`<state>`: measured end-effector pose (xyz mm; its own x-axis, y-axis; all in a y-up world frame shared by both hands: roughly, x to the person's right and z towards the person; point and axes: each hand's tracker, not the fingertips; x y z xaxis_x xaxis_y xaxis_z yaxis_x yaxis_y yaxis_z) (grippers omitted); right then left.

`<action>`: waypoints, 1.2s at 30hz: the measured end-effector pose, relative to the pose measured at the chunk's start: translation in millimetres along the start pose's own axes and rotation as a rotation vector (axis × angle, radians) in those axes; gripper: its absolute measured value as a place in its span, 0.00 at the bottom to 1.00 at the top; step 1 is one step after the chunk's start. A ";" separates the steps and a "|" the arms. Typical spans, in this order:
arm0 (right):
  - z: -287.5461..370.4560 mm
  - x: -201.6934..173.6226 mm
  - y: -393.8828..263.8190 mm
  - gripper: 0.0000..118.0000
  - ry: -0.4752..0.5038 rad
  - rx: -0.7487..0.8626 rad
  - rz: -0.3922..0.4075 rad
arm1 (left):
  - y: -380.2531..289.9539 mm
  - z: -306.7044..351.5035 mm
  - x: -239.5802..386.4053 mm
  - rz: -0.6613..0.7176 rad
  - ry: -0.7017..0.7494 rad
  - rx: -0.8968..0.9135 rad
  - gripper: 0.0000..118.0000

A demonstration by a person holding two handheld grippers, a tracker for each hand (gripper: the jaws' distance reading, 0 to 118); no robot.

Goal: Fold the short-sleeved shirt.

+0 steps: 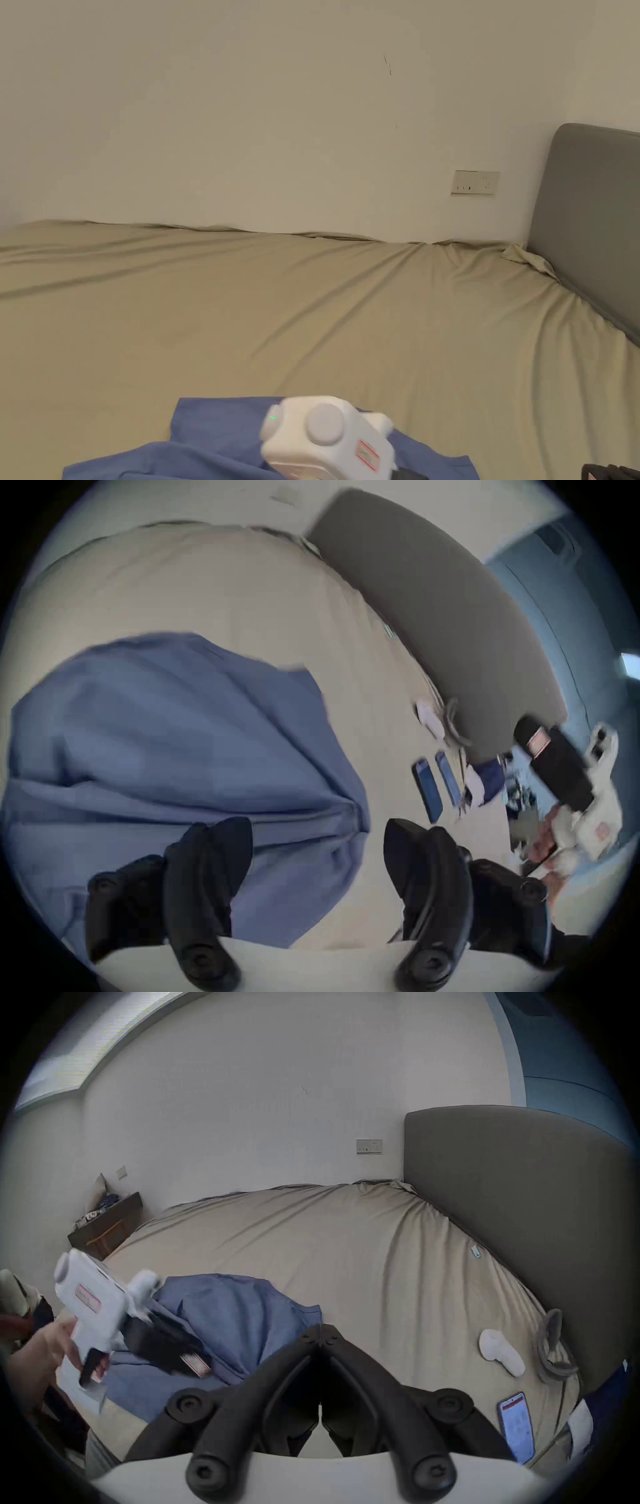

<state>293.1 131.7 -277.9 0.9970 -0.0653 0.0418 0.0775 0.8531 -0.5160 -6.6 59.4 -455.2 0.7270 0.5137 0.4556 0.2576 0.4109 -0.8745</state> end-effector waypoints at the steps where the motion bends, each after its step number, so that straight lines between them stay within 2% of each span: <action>1: -1.3 -2.8 0.9 0.02 0.012 0.004 -0.004 | -0.5 23.8 -7.6 -0.003 0.039 0.060 0.76; 4: -3.1 -11.1 6.6 0.02 0.044 0.009 -0.022 | -13.4 108.2 -33.4 0.047 0.181 0.272 0.76; 6: -3.4 -18.1 10.3 0.02 0.054 0.030 -0.021 | -37.8 163.9 -52.7 0.122 0.293 0.436 0.75; 9: -3.3 -29.6 15.2 0.02 0.078 0.050 -0.015 | -86.9 229.7 -70.0 0.158 0.489 0.638 0.74; 10: -4.0 -33.0 16.1 0.02 0.087 0.051 -0.011 | -104.2 242.7 -70.9 0.130 0.574 0.697 0.62; 11: -5.2 -36.8 16.2 0.02 0.095 0.051 -0.009 | -119.9 252.9 -64.7 0.101 0.685 0.717 0.44; 12: -6.6 -40.2 16.1 0.02 0.102 0.049 -0.006 | -132.0 259.3 -65.1 0.088 0.792 0.711 0.16; 13: -8.0 -44.6 15.5 0.02 0.109 0.046 -0.002 | -144.7 262.5 -68.2 0.098 0.861 0.709 0.00; 16: -12.2 -55.7 11.4 0.02 0.131 0.033 0.011 | -169.4 271.6 -79.1 0.156 0.773 0.677 0.00; 18: -16.2 -62.4 10.1 0.02 0.143 0.021 0.017 | -174.0 269.7 -87.1 0.185 0.783 0.680 0.00; 24: -27.3 -72.7 11.2 0.02 0.148 -0.003 0.049 | -124.0 259.9 -144.8 0.197 0.693 0.546 0.00; 25: -29.6 -72.7 11.6 0.02 0.145 -0.006 0.052 | -110.5 256.1 -157.7 0.209 0.662 0.505 0.06; 26: -32.5 -72.2 11.7 0.02 0.140 -0.011 0.055 | -95.3 249.6 -172.6 0.240 0.643 0.446 0.28; 27: -35.7 -71.7 11.2 0.02 0.133 -0.016 0.055 | -82.3 241.1 -187.1 0.276 0.617 0.389 0.75; 28: -40.2 -70.6 9.7 0.02 0.125 -0.021 0.051 | -67.4 228.9 -209.0 0.337 0.560 0.287 0.90; 30: -50.6 -67.9 5.4 0.02 0.117 -0.045 0.037 | -51.7 208.0 -246.0 0.410 0.438 0.221 0.90; 32: -59.1 -66.7 -0.1 0.02 0.107 -0.086 0.026 | -39.1 184.2 -271.5 0.462 0.501 0.164 0.90; 36: -77.7 -63.4 -11.7 0.02 0.088 -0.142 0.038 | -20.5 143.9 -307.9 0.442 0.624 0.023 0.90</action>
<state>229.1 85.7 -341.1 0.9951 -0.0846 -0.0521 0.0328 0.7748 -0.6313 -327.3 1.1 -553.7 0.9859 0.1167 -0.1201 -0.1491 0.2855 -0.9467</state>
